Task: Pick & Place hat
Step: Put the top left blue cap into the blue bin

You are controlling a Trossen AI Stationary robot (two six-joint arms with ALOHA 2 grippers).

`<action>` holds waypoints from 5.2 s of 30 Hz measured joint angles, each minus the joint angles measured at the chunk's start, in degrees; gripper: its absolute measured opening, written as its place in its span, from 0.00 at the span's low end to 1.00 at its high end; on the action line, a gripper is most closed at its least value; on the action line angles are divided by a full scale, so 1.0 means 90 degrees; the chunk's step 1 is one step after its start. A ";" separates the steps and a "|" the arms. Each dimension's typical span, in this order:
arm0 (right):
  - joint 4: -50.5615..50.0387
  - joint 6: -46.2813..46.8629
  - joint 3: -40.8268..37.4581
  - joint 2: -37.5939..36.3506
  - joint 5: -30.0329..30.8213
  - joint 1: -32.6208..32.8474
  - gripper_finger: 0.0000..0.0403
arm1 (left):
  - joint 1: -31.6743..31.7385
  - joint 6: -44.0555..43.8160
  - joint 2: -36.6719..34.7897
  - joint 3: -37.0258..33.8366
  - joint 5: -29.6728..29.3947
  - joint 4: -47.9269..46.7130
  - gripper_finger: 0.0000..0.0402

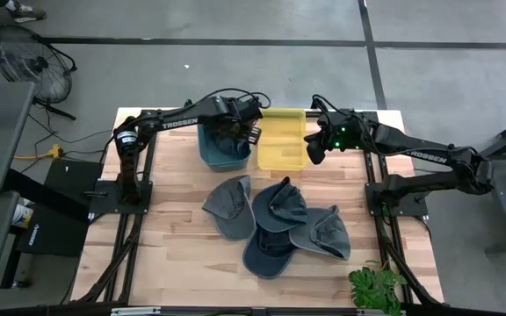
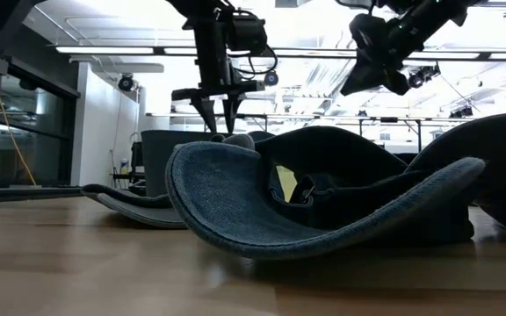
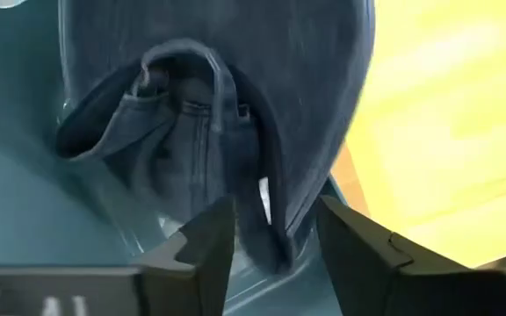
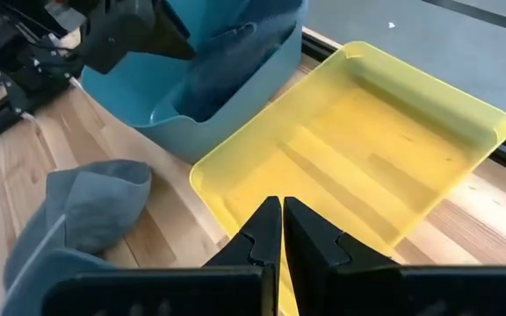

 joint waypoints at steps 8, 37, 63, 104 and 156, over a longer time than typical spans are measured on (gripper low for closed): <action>-0.0019 -0.0045 0.0000 0.0000 -0.0045 0.0000 0.03 | 0.0001 0.0340 -0.0047 0.0715 -0.0238 -0.0570 0.46; 0.0794 0.0215 -0.0002 0.0252 -0.0087 0.0029 0.03 | 0.0000 0.2458 -0.0127 0.2755 -0.0500 -0.2669 0.01; 0.2887 -0.0888 -0.0007 0.1610 -0.0382 0.0015 0.03 | 0.1047 0.4217 -0.2903 -0.1741 0.2922 0.2566 0.00; 0.2678 0.1656 0.2093 0.4192 -0.0338 -0.0491 0.03 | 0.4191 0.3941 -0.6439 -0.6414 0.7360 0.5533 0.00; 0.3177 0.3203 0.2093 0.5005 0.0055 -0.0122 0.03 | 0.4250 0.4673 -0.6432 -0.6407 0.7967 0.5187 0.00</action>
